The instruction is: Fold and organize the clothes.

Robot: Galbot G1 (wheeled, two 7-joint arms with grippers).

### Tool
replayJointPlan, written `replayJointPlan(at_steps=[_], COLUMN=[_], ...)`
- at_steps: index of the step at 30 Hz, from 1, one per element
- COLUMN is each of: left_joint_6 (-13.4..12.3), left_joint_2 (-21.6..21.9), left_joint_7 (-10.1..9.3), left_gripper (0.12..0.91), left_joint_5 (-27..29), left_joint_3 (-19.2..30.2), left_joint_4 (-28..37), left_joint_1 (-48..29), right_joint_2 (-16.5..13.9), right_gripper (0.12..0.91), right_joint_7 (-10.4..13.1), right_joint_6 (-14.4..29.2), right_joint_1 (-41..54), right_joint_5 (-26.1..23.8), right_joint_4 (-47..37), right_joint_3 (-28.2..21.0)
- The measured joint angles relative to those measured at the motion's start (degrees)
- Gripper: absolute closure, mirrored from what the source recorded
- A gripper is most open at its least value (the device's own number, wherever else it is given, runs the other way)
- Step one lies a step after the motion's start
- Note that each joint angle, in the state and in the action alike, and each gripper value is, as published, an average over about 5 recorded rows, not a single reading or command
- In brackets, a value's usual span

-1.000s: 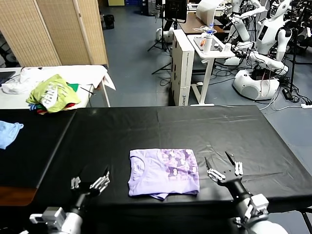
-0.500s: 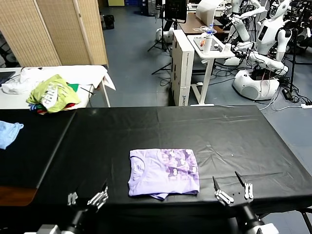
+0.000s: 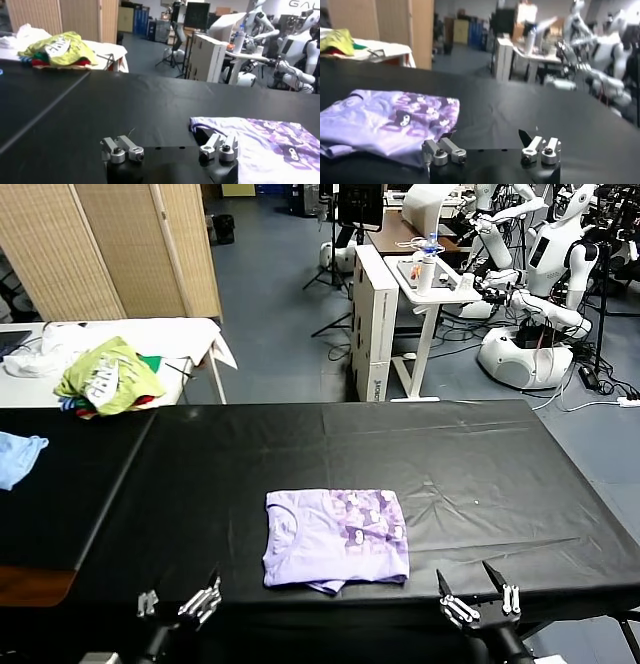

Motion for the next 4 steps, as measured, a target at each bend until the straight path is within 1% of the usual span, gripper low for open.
replayJointPlan(at_steps=[4], left_joint_6=[0.12], left_joint_2=[0.01], left_joint_7=[0.10], left_gripper=[0.123], left_joint_5=[0.03], left_joint_3=[-0.03], left_joint_4=[0.05], left_joint_1=[0.04], right_joint_2=[0.04], right_gripper=[0.118], right_joint_7=[-0.02], right_joint_6=[-0.28], right_joint_1=[-0.10], right_joint_5=[-0.02], right_joint_4=[0.07], right_joint_3=[0.23])
